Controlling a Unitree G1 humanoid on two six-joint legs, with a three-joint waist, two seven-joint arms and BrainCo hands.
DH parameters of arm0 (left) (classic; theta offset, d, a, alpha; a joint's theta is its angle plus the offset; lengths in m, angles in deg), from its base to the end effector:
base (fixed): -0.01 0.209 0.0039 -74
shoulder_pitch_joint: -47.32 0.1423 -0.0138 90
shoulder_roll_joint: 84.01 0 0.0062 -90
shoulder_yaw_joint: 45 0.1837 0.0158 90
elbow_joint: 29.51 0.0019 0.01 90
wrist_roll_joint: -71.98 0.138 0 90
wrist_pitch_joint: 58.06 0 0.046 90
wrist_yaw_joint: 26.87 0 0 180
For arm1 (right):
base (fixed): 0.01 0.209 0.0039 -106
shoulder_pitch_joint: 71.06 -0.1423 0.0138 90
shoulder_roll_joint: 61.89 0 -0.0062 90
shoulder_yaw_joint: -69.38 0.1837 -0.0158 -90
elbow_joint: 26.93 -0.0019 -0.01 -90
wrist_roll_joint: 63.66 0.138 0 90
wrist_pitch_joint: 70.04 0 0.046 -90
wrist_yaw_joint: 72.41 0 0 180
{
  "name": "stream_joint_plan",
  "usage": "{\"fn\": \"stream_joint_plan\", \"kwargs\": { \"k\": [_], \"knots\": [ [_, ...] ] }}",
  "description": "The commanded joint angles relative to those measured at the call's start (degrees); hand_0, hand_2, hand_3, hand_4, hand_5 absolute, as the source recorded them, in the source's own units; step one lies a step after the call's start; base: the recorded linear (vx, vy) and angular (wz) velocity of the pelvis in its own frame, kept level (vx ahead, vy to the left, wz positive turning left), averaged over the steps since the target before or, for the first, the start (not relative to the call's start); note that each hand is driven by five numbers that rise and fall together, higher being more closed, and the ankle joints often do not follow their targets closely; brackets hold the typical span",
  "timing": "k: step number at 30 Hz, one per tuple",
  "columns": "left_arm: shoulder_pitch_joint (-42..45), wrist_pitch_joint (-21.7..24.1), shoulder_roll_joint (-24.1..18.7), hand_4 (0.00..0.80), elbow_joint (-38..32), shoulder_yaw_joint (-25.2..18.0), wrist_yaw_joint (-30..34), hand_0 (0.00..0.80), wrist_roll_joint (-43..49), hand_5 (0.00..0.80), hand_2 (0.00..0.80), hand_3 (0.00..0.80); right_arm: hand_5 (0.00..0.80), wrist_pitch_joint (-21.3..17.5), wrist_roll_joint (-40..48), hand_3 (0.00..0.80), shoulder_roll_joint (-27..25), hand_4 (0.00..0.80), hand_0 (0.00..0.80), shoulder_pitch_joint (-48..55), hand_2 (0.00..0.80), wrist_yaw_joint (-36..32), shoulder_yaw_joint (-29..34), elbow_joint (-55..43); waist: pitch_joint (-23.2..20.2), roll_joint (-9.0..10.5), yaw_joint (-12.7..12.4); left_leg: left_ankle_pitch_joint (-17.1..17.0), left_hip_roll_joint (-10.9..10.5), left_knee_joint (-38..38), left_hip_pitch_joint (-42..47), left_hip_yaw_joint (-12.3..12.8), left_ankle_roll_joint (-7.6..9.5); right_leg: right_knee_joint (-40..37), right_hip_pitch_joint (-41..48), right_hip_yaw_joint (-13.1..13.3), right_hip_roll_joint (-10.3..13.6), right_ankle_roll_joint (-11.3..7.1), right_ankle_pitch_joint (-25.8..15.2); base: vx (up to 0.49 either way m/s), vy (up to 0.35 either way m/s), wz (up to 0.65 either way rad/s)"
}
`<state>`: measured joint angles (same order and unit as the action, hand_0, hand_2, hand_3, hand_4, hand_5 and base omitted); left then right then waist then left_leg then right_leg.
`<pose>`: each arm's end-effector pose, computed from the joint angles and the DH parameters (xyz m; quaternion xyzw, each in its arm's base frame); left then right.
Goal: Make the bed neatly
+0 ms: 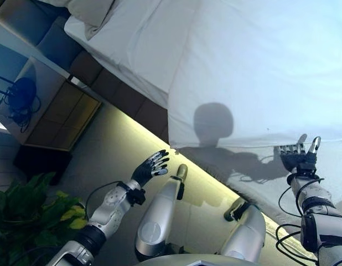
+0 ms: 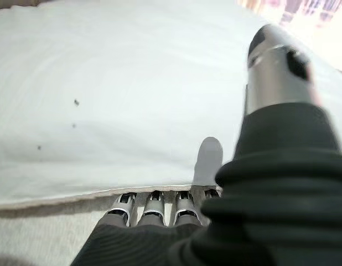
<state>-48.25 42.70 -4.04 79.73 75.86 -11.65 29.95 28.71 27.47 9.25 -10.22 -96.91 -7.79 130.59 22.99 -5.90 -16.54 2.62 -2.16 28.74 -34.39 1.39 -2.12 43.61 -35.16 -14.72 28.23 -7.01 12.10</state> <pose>0.1945 0.1694 -0.0074 -0.1101 0.1327 -0.2640 0.9490 0.2388 -0.3373 0.0302 0.5778 -0.0418 -0.1516 0.8008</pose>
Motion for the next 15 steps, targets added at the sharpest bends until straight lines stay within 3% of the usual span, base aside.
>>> {"fn": "stream_joint_plan", "kwargs": {
  "k": [1,11,15],
  "knots": [
    [0.3,4.4,-0.1,0.0,0.1,0.1,0.8,0.0,-2.0,0.0,0.0,0.0,0.8,0.0,-1.2,0.8,-3.4,0.8,0.8,-2.7,0.8,-0.3,0.2,-5.8,-2.4,-1.09,-0.6,0.7,3.2,-1.2,3.1,-1.5,-0.9,-8.2,-3.4,3.5,0.2,-6.78,-18.0,0.035,0.014,0.0],
    [1.0,6.1,0.3,0.0,0.5,0.1,0.1,0.0,-2.8,0.0,0.0,0.0,0.8,-0.8,-1.3,0.8,-2.1,0.8,0.8,-2.9,0.8,3.3,-0.4,-5.2,-2.0,-1.32,-0.1,0.0,3.5,-1.9,3.4,-1.5,-0.94,-8.3,-2.8,3.5,-0.6,-6.75,-17.5,-0.005,0.016,-0.01],
    [1.3,7.0,0.5,0.0,-0.1,-0.6,-0.1,0.0,-2.8,0.0,0.0,0.0,0.8,-3.2,-4.8,0.8,-1.2,0.8,0.8,-1.7,0.8,3.2,-1.3,-3.8,-1.7,-1.0,-0.2,-0.2,4.0,-2.8,4.3,-1.1,-1.11,-9.8,-0.8,2.7,-0.9,-6.62,-17.2,-0.044,0.03,-0.08]
  ]
}}
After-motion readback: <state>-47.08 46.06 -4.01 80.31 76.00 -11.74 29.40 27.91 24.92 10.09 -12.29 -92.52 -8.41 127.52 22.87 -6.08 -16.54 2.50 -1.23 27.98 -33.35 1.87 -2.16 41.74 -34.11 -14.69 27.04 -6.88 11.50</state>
